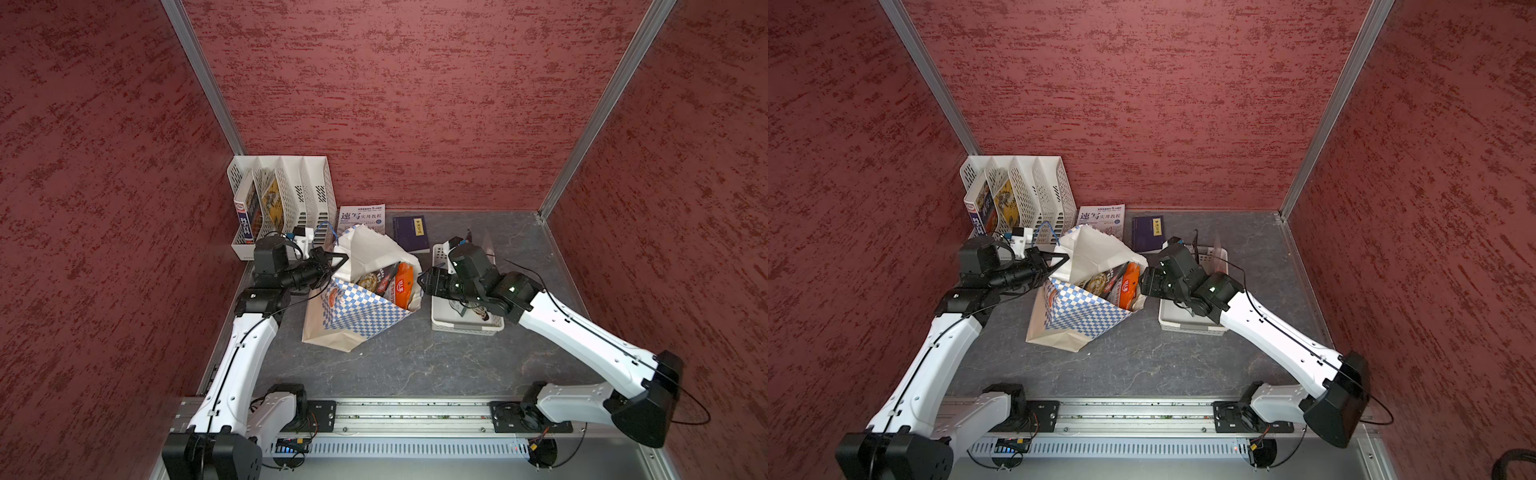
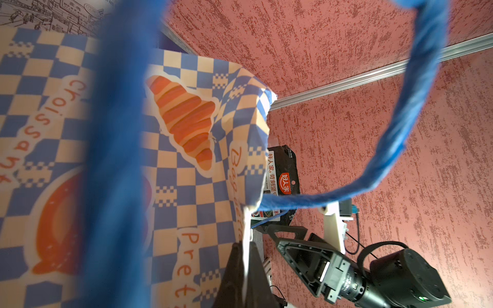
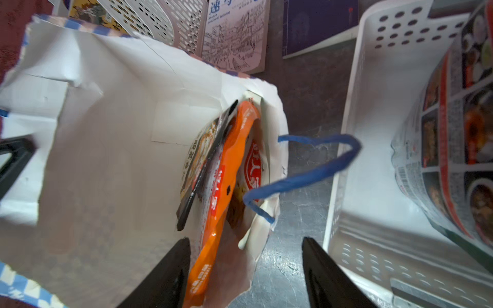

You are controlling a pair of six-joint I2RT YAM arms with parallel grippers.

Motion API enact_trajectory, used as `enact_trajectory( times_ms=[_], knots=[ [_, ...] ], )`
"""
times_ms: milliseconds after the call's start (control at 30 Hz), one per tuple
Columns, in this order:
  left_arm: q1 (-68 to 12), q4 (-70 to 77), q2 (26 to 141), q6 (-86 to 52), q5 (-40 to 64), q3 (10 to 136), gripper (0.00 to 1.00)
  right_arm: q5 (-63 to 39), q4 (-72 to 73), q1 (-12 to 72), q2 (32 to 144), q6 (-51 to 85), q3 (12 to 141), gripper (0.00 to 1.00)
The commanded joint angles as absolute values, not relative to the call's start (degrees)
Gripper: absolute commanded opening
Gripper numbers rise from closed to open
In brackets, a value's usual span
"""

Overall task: Place the condiment packets inside the bag
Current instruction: Adjust the paper bag at the center of the board.

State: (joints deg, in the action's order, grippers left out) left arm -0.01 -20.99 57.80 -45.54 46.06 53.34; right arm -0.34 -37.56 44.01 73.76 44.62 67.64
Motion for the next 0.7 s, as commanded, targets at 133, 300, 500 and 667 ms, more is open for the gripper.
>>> enact_trajectory(
  times_ms=[133,300,500,667],
  knots=[
    [0.3,-17.9,57.3,-43.9,46.9,54.0,0.0,-6.8,-29.0,40.7,77.0,46.8,63.2,0.66],
    [0.3,-17.7,57.5,-44.0,46.9,53.9,0.0,-8.7,-23.7,39.6,82.3,47.4,63.8,0.63],
    [0.4,-18.5,57.5,-43.5,47.1,54.4,0.0,-10.4,-19.9,38.5,86.9,47.7,64.0,0.5],
    [0.4,-18.7,58.0,-43.2,47.1,54.8,0.0,-12.5,-16.0,38.5,87.9,46.6,63.7,0.19]
  ],
)
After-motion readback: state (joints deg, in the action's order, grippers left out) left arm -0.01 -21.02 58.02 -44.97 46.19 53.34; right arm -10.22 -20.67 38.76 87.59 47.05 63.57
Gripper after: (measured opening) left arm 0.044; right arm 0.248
